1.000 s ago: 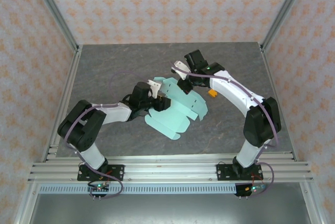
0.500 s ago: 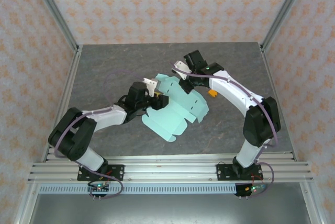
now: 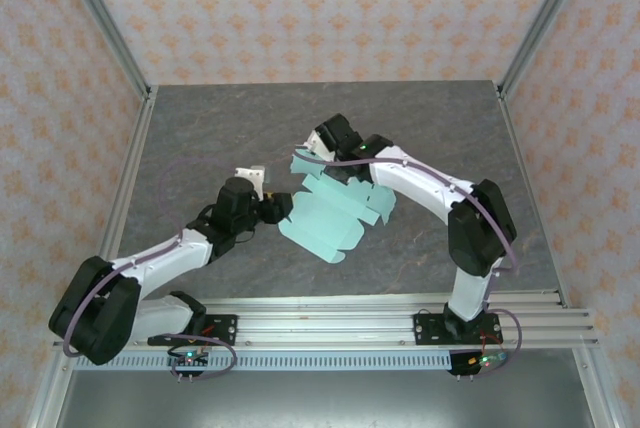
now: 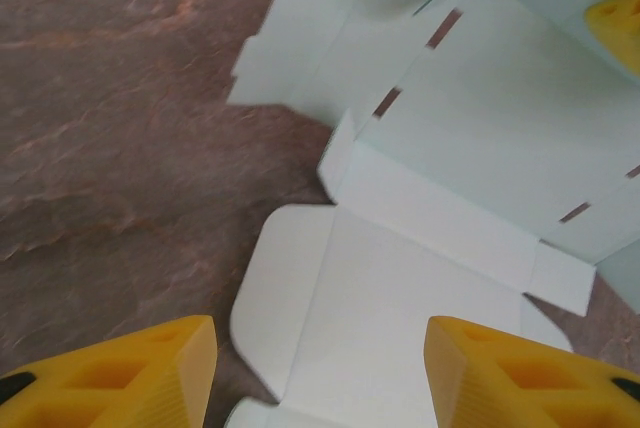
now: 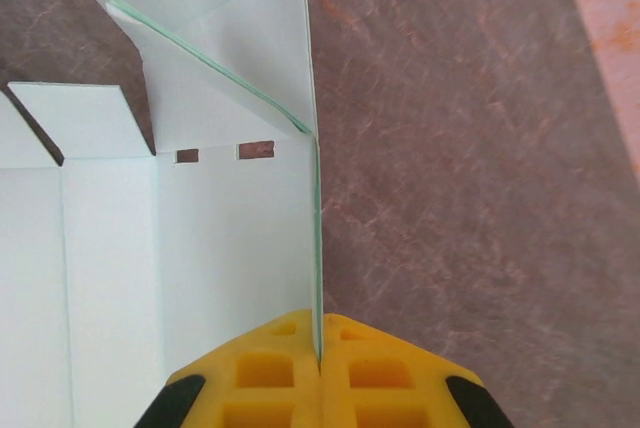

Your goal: Fold the paper box

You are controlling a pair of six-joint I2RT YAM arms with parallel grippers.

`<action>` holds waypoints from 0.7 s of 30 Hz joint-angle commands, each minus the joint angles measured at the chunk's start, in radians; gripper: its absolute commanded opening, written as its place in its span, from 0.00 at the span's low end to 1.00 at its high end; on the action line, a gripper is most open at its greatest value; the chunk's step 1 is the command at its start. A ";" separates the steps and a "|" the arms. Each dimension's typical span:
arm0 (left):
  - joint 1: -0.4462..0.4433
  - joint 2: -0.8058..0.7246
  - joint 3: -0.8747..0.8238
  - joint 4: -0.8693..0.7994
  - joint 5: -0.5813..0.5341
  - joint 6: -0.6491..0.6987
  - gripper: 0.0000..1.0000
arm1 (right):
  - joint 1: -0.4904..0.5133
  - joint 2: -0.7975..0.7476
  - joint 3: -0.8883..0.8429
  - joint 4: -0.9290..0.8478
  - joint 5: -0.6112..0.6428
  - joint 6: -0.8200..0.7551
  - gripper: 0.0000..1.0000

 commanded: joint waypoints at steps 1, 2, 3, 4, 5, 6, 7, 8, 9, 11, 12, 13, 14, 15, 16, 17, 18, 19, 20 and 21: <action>0.021 -0.043 -0.045 -0.062 -0.075 -0.043 0.58 | 0.035 0.011 -0.034 0.098 0.178 -0.063 0.00; 0.027 -0.051 -0.054 -0.062 -0.085 -0.048 0.58 | 0.042 0.009 -0.043 0.119 0.195 -0.076 0.00; 0.036 -0.061 -0.062 -0.061 -0.097 -0.053 0.58 | 0.049 0.004 -0.056 0.144 0.208 -0.094 0.00; 0.047 -0.071 -0.070 -0.056 -0.102 -0.056 0.58 | 0.053 -0.004 -0.070 0.163 0.210 -0.109 0.00; 0.059 -0.080 -0.077 -0.047 -0.106 -0.056 0.58 | 0.053 -0.013 -0.079 0.176 0.200 -0.119 0.00; 0.071 -0.088 -0.081 -0.039 -0.109 -0.056 0.58 | 0.053 -0.023 -0.092 0.193 0.186 -0.133 0.00; 0.084 -0.094 -0.082 -0.032 -0.112 -0.051 0.58 | 0.053 -0.038 -0.109 0.216 0.174 -0.155 0.00; 0.099 -0.097 -0.079 -0.028 -0.112 -0.048 0.59 | 0.054 -0.046 -0.121 0.232 0.160 -0.174 0.00; 0.114 -0.098 -0.071 -0.023 -0.111 -0.043 0.59 | 0.053 -0.054 -0.132 0.253 0.150 -0.195 0.00; 0.141 -0.087 -0.043 -0.018 -0.115 -0.034 0.59 | 0.048 -0.056 -0.134 0.255 0.124 -0.233 0.00; 0.154 -0.076 -0.024 -0.014 -0.117 -0.025 0.60 | 0.044 -0.053 -0.130 0.248 0.115 -0.247 0.00; 0.165 -0.062 -0.004 -0.010 -0.122 -0.013 0.60 | 0.041 -0.052 -0.131 0.245 0.104 -0.263 0.00; 0.173 -0.048 0.014 -0.007 -0.127 0.000 0.61 | 0.037 -0.052 -0.134 0.244 0.089 -0.281 0.00; 0.185 -0.027 0.036 -0.008 -0.132 0.014 0.61 | 0.031 -0.055 -0.142 0.246 0.071 -0.305 0.00; 0.198 -0.006 0.059 -0.009 -0.130 0.023 0.61 | 0.027 -0.063 -0.155 0.250 0.045 -0.331 0.00; 0.208 0.012 0.077 -0.008 -0.119 0.038 0.61 | 0.023 -0.073 -0.170 0.261 0.023 -0.360 0.00; 0.222 0.036 0.101 -0.015 -0.108 0.055 0.61 | 0.020 -0.084 -0.191 0.287 0.008 -0.382 0.00; 0.231 0.058 0.130 -0.031 -0.100 0.071 0.61 | 0.016 -0.092 -0.198 0.297 -0.007 -0.395 0.00; 0.238 0.074 0.148 -0.036 -0.091 0.087 0.61 | 0.011 -0.099 -0.196 0.293 -0.022 -0.402 0.00; 0.247 0.095 0.164 -0.032 -0.080 0.107 0.61 | 0.005 -0.103 -0.191 0.281 -0.041 -0.412 0.00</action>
